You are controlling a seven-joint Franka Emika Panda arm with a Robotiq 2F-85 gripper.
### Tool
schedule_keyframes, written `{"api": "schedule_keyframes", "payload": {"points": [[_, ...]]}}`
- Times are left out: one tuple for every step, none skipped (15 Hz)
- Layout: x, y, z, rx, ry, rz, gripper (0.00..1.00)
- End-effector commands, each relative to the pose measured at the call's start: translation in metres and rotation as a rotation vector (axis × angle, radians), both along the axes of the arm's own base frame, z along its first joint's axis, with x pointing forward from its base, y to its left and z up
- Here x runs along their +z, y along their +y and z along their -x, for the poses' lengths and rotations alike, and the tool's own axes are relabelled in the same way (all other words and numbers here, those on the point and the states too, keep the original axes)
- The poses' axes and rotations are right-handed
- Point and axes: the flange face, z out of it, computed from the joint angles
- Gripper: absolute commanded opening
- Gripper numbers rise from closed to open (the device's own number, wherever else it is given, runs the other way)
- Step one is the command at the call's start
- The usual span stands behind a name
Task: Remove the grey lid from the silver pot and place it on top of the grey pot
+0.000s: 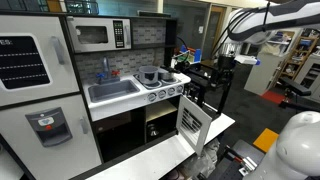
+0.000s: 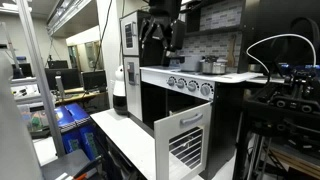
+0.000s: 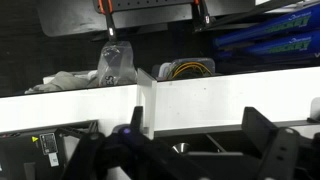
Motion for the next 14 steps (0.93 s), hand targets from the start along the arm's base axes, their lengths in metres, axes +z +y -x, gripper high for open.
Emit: {"api": "schedule_keyframes", "payload": {"points": [[0.000,0.000,0.000,0.000,0.001,0.000,1.00],[0.000,0.000,0.000,0.000,0.001,0.000,1.00],[0.000,0.000,0.000,0.000,0.001,0.000,1.00],[0.000,0.000,0.000,0.000,0.001,0.000,1.00],[0.000,0.000,0.000,0.000,0.001,0.000,1.00],[0.000,0.000,0.000,0.000,0.001,0.000,1.00],[0.000,0.000,0.000,0.000,0.001,0.000,1.00],[0.006,-0.003,-0.005,-0.006,-0.009,0.009,1.00],[0.012,-0.005,-0.010,-0.005,-0.019,0.011,1.00],[0.020,-0.009,-0.017,-0.012,-0.042,0.032,1.00],[0.030,-0.012,-0.024,-0.018,-0.065,0.043,1.00],[0.039,-0.017,-0.034,-0.027,-0.088,0.060,1.00],[0.047,-0.021,-0.042,-0.032,-0.103,0.069,1.00],[0.052,-0.027,-0.053,-0.030,-0.128,0.086,1.00]]}}
